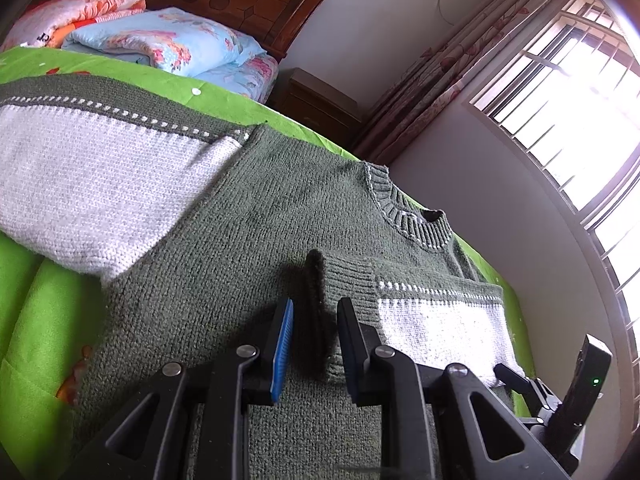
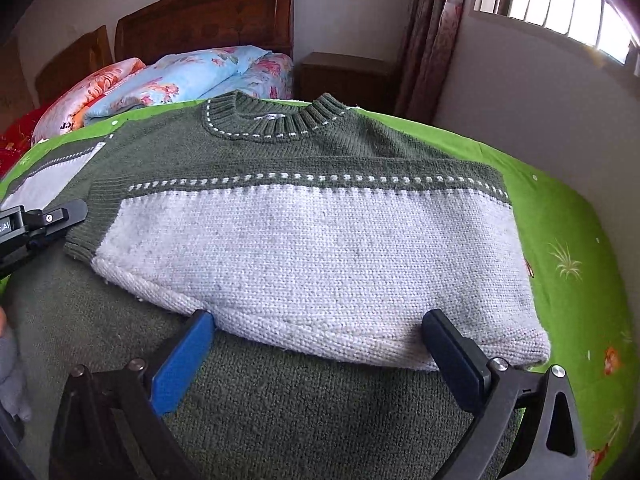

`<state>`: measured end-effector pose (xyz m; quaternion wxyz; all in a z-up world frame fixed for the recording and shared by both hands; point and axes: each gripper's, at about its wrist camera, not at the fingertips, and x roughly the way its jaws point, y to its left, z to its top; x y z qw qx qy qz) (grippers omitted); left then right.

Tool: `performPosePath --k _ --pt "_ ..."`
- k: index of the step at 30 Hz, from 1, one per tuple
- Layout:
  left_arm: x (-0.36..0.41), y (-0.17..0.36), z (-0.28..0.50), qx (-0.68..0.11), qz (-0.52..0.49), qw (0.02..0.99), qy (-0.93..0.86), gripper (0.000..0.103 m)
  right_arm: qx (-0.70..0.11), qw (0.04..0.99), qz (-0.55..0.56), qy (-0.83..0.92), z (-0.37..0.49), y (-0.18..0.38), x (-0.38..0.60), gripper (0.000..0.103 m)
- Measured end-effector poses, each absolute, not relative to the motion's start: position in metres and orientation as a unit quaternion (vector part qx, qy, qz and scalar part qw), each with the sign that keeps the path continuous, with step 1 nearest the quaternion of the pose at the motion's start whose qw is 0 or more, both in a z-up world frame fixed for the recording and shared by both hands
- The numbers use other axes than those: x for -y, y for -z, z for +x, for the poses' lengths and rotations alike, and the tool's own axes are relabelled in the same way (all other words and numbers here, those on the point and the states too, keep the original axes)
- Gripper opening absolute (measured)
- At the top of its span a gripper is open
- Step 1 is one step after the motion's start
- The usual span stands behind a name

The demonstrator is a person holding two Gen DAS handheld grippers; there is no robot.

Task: Fold small clothes

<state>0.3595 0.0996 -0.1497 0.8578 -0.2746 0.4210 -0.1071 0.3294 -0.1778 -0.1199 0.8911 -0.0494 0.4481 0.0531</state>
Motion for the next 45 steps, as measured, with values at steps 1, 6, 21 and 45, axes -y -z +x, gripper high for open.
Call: performPosePath --k 1,6,21,45 --pt "-0.107 0.149 0.357 -0.427 -0.293 0.847 0.120 0.023 -0.448 0.891 -0.048 -0.055 0.329 0.120 0.179 0.103" --pt "-0.194 0.131 0.323 -0.369 -0.399 0.832 0.106 0.023 -0.446 0.892 -0.048 -0.055 0.330 0.120 0.178 0.103" --pt "-0.456 0.171 0.285 -0.291 -0.588 0.742 -0.139 0.029 -0.446 0.892 -0.048 -0.056 0.330 0.120 0.177 0.103" --pt "-0.295 0.015 0.316 -0.183 -0.269 0.946 -0.011 0.009 -0.444 0.893 -0.043 -0.058 0.330 0.118 0.178 0.103"
